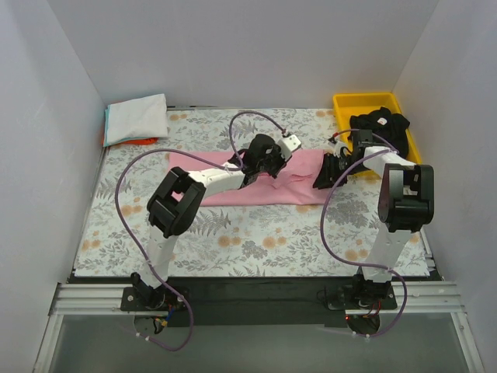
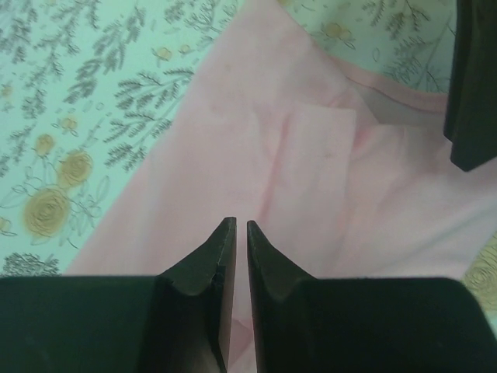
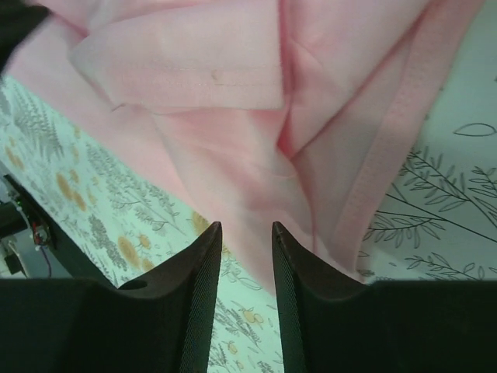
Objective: Fold and stack the t-shirts
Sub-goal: Fold the tshirt
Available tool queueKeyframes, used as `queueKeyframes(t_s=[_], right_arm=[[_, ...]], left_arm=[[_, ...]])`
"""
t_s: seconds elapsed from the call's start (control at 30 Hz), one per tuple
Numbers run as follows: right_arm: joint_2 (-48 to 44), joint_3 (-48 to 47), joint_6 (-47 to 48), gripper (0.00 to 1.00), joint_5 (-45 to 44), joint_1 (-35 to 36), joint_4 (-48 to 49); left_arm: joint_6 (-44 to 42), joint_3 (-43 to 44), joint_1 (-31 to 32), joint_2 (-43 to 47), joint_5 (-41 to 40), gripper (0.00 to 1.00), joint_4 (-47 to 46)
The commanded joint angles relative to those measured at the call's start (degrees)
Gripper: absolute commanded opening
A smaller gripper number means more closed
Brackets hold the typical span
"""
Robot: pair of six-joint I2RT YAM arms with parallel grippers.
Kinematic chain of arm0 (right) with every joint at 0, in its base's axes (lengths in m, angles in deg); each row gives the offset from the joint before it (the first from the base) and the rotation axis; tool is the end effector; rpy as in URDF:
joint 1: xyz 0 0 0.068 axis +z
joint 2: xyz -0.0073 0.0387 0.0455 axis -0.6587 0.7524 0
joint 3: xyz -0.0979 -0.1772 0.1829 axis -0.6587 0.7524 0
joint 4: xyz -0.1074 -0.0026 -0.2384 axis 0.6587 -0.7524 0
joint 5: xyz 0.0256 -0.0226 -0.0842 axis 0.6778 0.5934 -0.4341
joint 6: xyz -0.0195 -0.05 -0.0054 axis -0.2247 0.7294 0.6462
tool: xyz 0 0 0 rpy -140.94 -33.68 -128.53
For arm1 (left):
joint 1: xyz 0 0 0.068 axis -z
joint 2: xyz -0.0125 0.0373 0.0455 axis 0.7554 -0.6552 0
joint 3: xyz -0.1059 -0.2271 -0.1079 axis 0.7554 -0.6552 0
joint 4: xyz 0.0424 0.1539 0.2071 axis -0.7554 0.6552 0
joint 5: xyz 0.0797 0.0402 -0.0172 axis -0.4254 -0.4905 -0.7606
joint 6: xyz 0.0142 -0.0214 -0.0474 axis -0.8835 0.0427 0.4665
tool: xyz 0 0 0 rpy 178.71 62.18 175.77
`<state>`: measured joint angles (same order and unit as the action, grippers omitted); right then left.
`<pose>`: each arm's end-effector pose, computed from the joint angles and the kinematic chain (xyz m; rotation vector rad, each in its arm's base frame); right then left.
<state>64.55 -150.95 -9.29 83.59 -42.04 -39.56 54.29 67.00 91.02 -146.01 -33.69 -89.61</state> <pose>0.3729 0.0172 0.1720 -0.2155 2.6086 0.9204 0.3562 -0.3288 0.1815 0.4783 2.1526 -0.8522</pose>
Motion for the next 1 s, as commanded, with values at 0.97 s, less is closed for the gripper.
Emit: queueKeyframes(t_s=[0.97], right_arm=[[5.86,-2.68,-2.22,0.01,-13.49,0.67,0.08]], left_arm=[[0.46,3.68,3.66,-2.91,11.08,0.19,6.3]])
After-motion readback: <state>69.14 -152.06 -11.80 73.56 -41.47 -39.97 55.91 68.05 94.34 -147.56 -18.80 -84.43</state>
